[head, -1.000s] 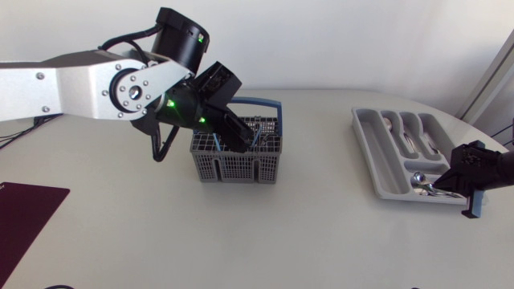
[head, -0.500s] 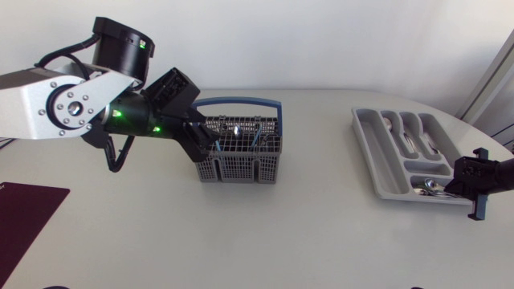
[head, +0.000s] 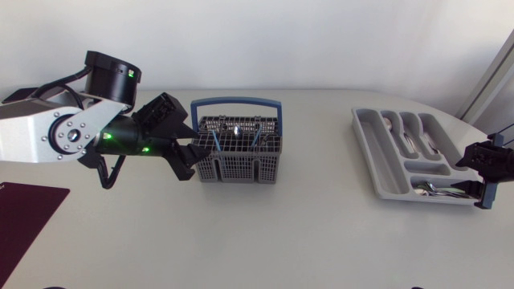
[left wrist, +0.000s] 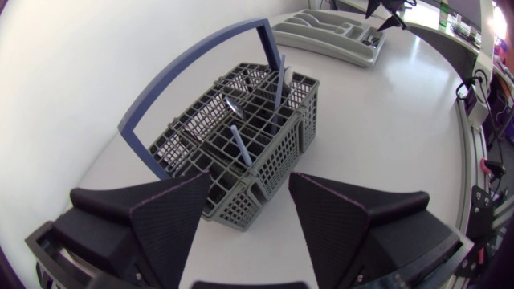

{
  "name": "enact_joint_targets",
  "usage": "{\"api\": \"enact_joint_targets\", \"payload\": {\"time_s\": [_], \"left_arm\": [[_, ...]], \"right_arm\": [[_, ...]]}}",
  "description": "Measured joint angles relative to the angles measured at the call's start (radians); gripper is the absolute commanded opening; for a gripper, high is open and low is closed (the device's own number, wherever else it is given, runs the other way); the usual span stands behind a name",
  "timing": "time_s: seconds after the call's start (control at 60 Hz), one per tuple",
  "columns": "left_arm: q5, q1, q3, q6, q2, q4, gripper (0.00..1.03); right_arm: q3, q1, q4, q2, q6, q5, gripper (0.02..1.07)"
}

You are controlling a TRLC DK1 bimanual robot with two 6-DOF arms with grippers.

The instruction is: Transfer all utensils from the basket to the drawer tray.

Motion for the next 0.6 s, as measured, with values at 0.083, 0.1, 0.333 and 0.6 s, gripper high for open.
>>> {"api": "enact_joint_targets", "payload": {"time_s": [0.083, 0.1, 0.333, 0.6], "left_arm": [[0.008, 0.011, -0.019, 0.000, 0.000, 0.047, 0.69], [0.010, 0.011, -0.024, 0.000, 0.000, 0.057, 0.69], [0.011, 0.013, -0.089, -0.002, 0.003, 0.187, 0.69], [0.034, 0.013, -0.094, -0.041, 0.070, 0.272, 0.64]], "right_arm": [[-0.002, 0.019, -0.040, -0.047, 0.057, -0.024, 0.89], [-0.002, 0.024, -0.049, -0.056, 0.069, -0.031, 0.89], [-0.054, 0.117, -0.144, -0.171, 0.233, -0.104, 0.94], [-0.186, 0.307, -0.139, -0.296, 0.406, -0.114, 0.94]]}}
